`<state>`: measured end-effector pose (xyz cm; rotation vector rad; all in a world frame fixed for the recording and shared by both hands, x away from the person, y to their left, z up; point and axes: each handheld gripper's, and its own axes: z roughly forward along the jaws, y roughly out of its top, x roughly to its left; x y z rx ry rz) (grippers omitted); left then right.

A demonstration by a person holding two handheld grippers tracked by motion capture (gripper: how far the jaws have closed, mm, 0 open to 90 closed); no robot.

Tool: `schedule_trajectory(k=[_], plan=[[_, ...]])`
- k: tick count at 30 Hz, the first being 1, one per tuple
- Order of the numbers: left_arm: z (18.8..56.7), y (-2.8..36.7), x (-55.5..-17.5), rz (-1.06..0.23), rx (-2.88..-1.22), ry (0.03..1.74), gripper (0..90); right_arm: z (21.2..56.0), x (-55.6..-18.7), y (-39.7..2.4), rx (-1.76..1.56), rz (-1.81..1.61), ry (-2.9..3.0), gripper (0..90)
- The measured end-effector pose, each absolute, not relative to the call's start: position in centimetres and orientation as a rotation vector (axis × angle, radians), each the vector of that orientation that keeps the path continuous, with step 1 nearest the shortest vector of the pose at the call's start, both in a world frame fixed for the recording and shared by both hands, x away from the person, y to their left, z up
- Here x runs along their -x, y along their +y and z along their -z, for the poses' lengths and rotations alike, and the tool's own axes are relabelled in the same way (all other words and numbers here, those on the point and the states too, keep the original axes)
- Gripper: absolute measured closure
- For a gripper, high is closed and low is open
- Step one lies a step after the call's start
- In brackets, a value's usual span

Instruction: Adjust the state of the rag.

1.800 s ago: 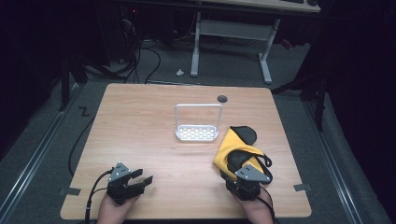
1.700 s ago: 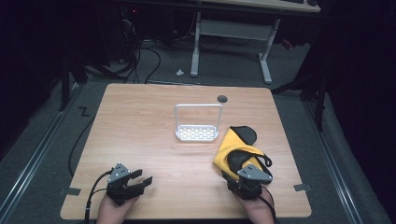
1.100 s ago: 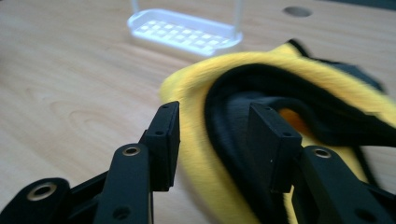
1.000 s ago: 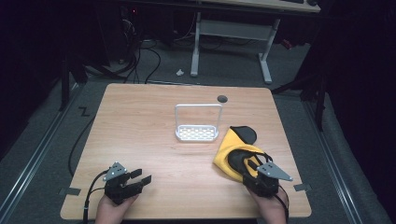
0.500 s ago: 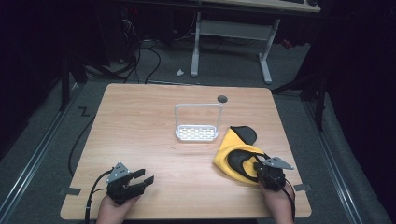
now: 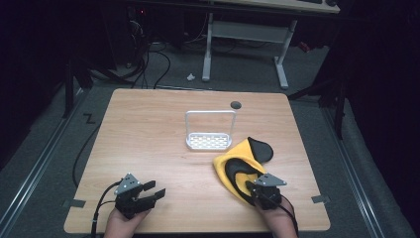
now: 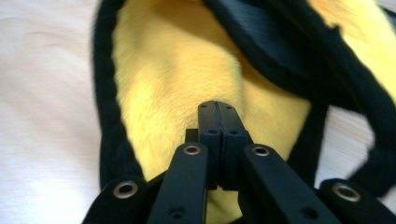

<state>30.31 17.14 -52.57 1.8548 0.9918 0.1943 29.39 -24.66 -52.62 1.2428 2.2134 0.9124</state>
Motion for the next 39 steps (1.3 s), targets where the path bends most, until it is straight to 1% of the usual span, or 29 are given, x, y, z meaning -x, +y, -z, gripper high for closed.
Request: schedule_trajectory(k=[6, 8, 11, 12, 13, 14, 15, 19, 21, 23, 27, 30, 31, 32, 34, 36, 39], plan=[[52.6, 16.2, -30.3, -0.179, -1.874, 0.97, 44.4, 52.6, -28.2, -21.7, -1.11, -0.925, 2.3, 90.0], [52.4, 15.4, -30.5, -0.165, -1.87, 0.961, 44.9, 52.6, -27.9, -21.1, -1.082, -0.926, 2.317, 90.0], [52.1, 13.0, -31.4, -0.128, -1.887, 0.932, 45.4, 52.6, -27.7, -20.7, -1.067, -0.922, 2.328, 90.0], [52.1, 13.0, -31.4, -0.128, -1.887, 0.932, 46.2, 52.6, -27.7, -20.7, -1.067, -0.922, 2.328, 90.0], [52.0, 11.0, -32.1, -0.12, -1.893, 0.907, 46.6, 52.6, -27.7, -20.8, -1.062, -0.928, 2.329, 90.0], [52.0, 11.0, -32.1, -0.12, -1.893, 0.907, 47.0, 52.6, -27.7, -20.8, -1.069, -0.927, 2.33, 90.0], [51.9, 8.9, -33.0, -0.095, -1.896, 0.888, 47.3, 52.6, -27.7, -20.8, -1.069, -0.934, 2.331, 90.0], [51.3, 4.8, -34.7, -0.094, -1.917, 0.85, 48.1, 52.6, -27.6, -20.9, -1.061, -0.94, 2.332, 90.0], [50.8, 3.4, -35.4, -0.098, -1.924, 0.839, 48.2, 52.6, -27.6, -20.9, -1.057, -0.945, 2.336, 90.0], [50.4, 1.9, -36.3, -0.131, -1.954, 0.831, 48.2, 52.6, -27.6, -21.0, -1.061, -0.948, 2.342, 90.0], [50.3, -0.6, -37.6, -0.146, -2.001, 0.835, 50.7, 52.6, -27.6, -21.0, -1.056, -0.953, 2.346, 90.0], [50.6, -1.9, -38.1, -0.151, -2.052, 0.854, 59.0, 52.6, -27.6, -21.0, -1.052, -0.955, 2.35, 90.0], [50.6, -1.9, -38.1, -0.151, -2.052, 0.854, 64.2, 52.6, -27.6, -21.0, -1.052, -0.955, 2.35, 90.0], [50.8, -2.3, -38.1, -0.161, -2.074, 0.864, 73.8, 52.6, -27.5, -21.0, -1.054, -0.959, 2.353, 90.0], [50.8, -2.0, -38.1, -0.156, -2.078, 0.87, 83.8, 52.6, -27.6, -21.1, -1.052, -0.962, 2.355, 90.0], [50.7, -1.6, -37.7, -0.195, -2.085, 0.849, 86.4, 52.6, -27.6, -21.1, -1.053, -0.969, 2.357, 90.0], [50.5, -0.1, -36.7, -0.192, -2.058, 0.856, 86.9, 52.6, -27.6, -21.2, -1.052, -0.967, 2.362, 90.0]])
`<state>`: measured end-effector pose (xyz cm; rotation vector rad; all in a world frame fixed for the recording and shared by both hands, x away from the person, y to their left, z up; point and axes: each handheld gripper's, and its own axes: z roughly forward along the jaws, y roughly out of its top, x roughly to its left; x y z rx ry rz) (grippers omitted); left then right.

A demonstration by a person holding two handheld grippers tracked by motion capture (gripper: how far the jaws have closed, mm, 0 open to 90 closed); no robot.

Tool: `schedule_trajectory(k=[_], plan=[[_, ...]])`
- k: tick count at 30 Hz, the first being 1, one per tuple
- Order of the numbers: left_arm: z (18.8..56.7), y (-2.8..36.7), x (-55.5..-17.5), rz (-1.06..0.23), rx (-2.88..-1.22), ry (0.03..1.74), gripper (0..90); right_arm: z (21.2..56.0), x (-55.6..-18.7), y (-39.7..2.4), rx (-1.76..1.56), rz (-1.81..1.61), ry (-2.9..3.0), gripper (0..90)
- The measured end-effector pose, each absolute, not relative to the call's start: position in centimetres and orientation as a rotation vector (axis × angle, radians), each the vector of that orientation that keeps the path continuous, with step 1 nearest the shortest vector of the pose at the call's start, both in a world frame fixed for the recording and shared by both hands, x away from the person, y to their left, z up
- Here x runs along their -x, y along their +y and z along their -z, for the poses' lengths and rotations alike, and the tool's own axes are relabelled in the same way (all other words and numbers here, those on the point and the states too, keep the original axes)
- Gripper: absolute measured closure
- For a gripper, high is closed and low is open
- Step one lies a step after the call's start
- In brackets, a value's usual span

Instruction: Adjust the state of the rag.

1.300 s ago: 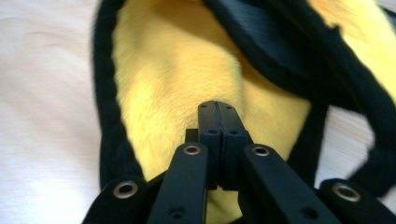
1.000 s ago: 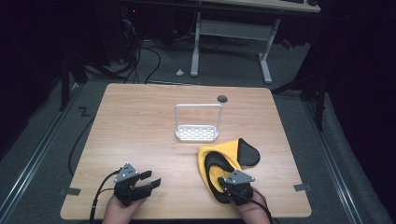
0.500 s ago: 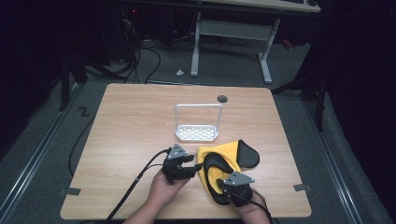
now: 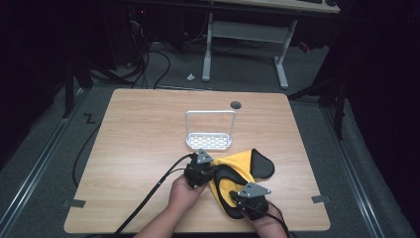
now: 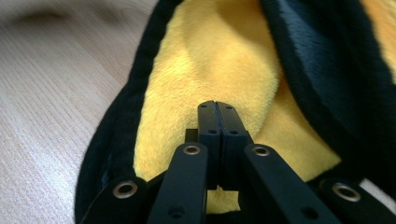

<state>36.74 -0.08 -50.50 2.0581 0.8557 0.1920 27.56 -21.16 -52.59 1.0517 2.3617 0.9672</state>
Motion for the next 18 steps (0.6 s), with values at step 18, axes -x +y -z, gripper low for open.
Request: schedule_trajectory(k=[18], plan=[[52.5, 12.2, -29.0, -0.173, -2.084, 0.902, 86.5, 52.5, -27.4, -20.4, -1.011, -0.954, 2.368, 90.0]])
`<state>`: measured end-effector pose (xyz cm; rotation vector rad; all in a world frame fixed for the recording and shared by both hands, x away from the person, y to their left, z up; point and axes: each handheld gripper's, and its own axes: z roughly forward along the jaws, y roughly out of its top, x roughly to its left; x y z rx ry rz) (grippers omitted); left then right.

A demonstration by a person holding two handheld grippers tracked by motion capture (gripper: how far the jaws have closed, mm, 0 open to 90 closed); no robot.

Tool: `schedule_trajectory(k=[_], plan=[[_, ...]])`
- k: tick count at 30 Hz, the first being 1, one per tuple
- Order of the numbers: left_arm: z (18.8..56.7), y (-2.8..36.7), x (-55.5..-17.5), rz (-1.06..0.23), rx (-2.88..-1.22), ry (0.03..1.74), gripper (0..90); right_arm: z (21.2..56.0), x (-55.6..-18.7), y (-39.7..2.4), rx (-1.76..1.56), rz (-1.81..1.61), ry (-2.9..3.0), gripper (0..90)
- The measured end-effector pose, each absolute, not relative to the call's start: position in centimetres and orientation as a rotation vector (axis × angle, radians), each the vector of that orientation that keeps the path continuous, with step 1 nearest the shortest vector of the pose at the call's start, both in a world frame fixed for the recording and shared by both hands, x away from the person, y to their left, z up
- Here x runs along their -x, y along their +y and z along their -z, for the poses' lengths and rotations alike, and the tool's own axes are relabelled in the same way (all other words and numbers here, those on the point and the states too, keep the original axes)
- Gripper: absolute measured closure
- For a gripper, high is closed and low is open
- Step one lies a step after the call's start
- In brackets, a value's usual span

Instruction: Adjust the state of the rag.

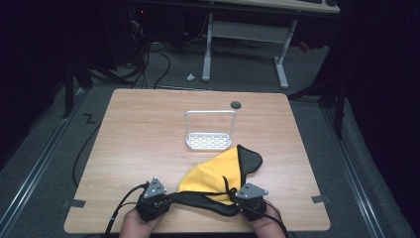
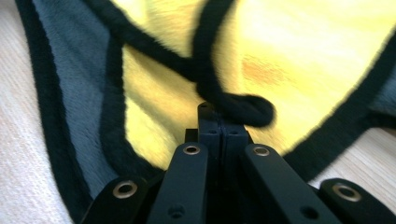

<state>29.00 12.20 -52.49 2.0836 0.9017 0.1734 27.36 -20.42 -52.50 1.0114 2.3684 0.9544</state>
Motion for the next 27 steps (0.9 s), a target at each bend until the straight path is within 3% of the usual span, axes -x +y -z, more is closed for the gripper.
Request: schedule_trajectory(k=[8, 16, 22, 27], plan=[[52.9, 14.1, -29.5, -0.168, -2.074, 1.004, 83.4, 52.0, -27.2, -21.4, -1.061, -0.974, 2.301, 86.7], [51.5, 14.4, -28.6, -0.217, -2.019, 0.969, 52.9, 52.2, -27.8, -22.8, -1.156, -0.976, 2.265, 82.0], [50.1, 13.4, -29.4, -0.213, -1.928, 0.911, 42.9, 52.0, -27.8, -22.9, -1.157, -0.998, 2.247, 78.5], [47.7, 10.2, -32.3, -0.201, -1.892, 0.826, 35.6, 52.3, -28.1, -23.1, -1.182, -0.992, 2.251, 76.0]])
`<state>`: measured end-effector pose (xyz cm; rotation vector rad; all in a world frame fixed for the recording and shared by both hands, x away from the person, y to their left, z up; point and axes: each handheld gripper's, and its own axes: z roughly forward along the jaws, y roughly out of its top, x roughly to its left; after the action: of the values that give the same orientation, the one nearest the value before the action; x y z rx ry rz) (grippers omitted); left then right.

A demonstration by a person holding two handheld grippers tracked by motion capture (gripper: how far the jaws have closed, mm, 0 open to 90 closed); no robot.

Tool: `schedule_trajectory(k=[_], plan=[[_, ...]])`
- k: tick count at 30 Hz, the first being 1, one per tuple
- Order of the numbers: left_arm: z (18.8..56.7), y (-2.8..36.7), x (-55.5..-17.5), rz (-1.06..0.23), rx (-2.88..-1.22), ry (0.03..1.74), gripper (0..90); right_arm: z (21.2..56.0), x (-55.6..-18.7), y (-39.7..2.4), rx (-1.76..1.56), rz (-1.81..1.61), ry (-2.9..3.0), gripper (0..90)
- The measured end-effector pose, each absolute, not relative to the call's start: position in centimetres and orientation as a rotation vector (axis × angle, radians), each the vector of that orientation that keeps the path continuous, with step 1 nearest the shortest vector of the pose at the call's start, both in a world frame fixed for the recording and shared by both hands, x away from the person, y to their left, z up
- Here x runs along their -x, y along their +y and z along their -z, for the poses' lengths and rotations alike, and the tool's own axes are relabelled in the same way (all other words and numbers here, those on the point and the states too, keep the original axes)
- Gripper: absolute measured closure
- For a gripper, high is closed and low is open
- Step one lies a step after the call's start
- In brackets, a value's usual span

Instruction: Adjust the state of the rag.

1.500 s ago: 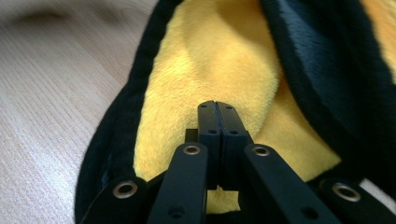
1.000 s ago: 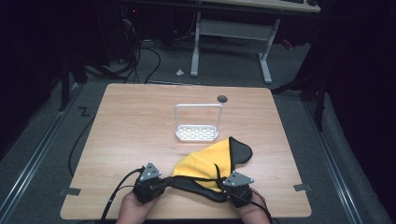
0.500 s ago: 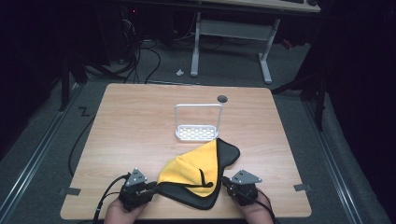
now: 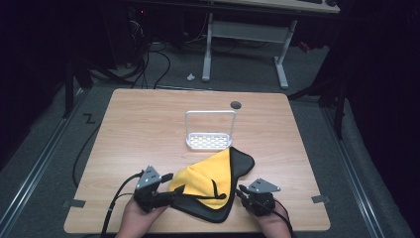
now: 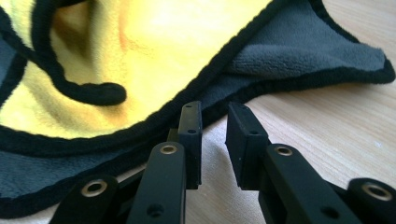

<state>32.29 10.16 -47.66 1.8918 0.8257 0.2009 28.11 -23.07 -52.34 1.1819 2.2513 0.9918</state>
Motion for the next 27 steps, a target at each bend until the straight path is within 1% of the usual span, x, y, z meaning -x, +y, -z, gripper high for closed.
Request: schedule_trajectory(k=[3, 5, 6, 7, 8, 9, 10, 11, 14, 17, 20, 22, 27], plan=[[46.9, 8.0, -34.2, -0.208, -1.912, 0.813, 33.2, 52.4, -28.2, -23.2, -1.196, -0.989, 2.244, 75.8], [46.9, 6.8, -35.3, -0.199, -1.953, 0.826, 33.5, 52.4, -28.3, -23.3, -1.208, -0.988, 2.234, 76.3], [47.1, 6.3, -35.8, -0.195, -1.99, 0.836, 35.1, 52.4, -28.3, -23.3, -1.204, -0.987, 2.228, 78.5], [47.1, 6.3, -35.8, -0.195, -1.99, 0.836, 40.9, 52.3, -28.4, -23.4, -1.209, -0.986, 2.222, 82.7], [47.9, 5.9, -36.2, -0.166, -2.066, 0.85, 60.1, 52.3, -28.5, -23.4, -1.207, -0.987, 2.217, 88.2], [48.2, 5.9, -36.2, -0.155, -2.082, 0.863, 68.9, 52.2, -28.6, -23.4, -1.2, -0.988, 2.214, 90.0], [48.5, 6.2, -36.0, -0.138, -2.073, 0.868, 75.7, 52.2, -28.8, -23.3, -1.202, -0.985, 2.212, 90.0], [48.6, 6.6, -35.6, -0.134, -2.062, 0.869, 79.9, 52.2, -29.1, -23.2, -1.199, -0.977, 2.213, 90.0], [48.5, 8.5, -34.3, -0.161, -2.029, 0.862, 82.0, 52.5, -30.0, -22.8, -1.206, -0.954, 2.223, 90.0], [48.3, 11.2, -33.1, -0.143, -1.981, 0.883, 81.9, 52.6, -30.5, -22.1, -1.177, -0.952, 2.234, 90.0], [48.8, 13.4, -32.4, -0.157, -1.974, 0.926, 80.5, 52.1, -30.5, -21.0, -1.145, -0.98, 2.233, 90.0], [49.5, 15.0, -32.2, -0.128, -1.939, 0.962, 79.6, 51.9, -30.5, -20.1, -1.115, -1.0, 2.248, 90.0], [50.9, 17.1, -31.9, -0.087, -1.867, 1.003, 79.2, 52.4, -30.1, -17.5, -1.044, -0.994, 2.34, 90.0]])
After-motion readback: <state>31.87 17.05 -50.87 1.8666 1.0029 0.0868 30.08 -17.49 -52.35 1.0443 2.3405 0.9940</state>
